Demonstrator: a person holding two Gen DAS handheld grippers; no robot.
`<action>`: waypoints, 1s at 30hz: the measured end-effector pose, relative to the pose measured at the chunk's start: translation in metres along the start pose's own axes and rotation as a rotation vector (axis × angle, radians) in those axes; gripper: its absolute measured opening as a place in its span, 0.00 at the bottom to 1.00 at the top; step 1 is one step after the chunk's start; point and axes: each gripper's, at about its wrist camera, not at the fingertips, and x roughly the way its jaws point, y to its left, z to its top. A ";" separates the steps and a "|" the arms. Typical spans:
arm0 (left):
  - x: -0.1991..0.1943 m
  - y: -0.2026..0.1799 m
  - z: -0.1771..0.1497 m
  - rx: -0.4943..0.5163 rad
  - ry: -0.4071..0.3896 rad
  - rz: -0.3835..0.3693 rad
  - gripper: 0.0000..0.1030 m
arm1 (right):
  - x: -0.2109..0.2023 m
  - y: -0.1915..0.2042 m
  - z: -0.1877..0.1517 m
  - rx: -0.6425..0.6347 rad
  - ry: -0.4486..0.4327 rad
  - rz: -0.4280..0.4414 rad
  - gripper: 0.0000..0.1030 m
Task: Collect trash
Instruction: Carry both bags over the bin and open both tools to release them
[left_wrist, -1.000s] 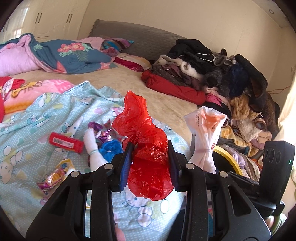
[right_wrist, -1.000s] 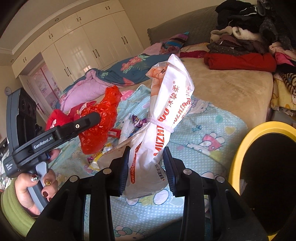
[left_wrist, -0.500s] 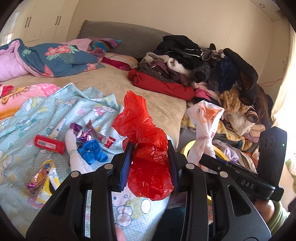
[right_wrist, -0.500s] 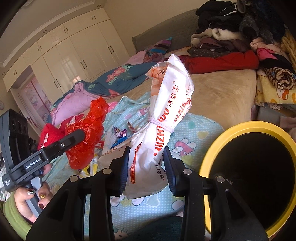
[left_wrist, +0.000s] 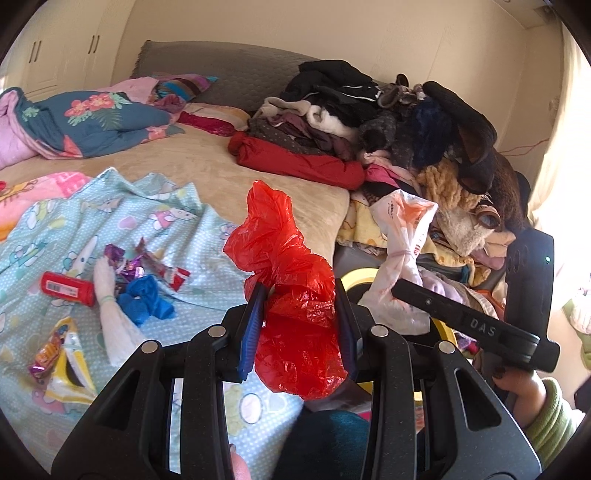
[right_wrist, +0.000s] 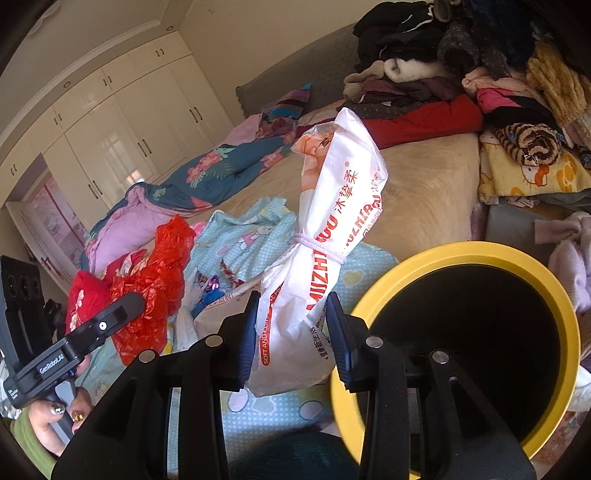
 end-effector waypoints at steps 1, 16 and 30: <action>0.001 -0.002 0.000 0.002 0.001 -0.003 0.28 | -0.002 -0.004 0.001 0.004 -0.001 -0.008 0.33; 0.032 -0.047 -0.011 0.079 0.053 -0.081 0.28 | -0.016 -0.053 0.000 0.081 0.004 -0.109 0.33; 0.074 -0.075 -0.023 0.128 0.130 -0.123 0.28 | -0.012 -0.089 -0.010 0.162 0.081 -0.172 0.33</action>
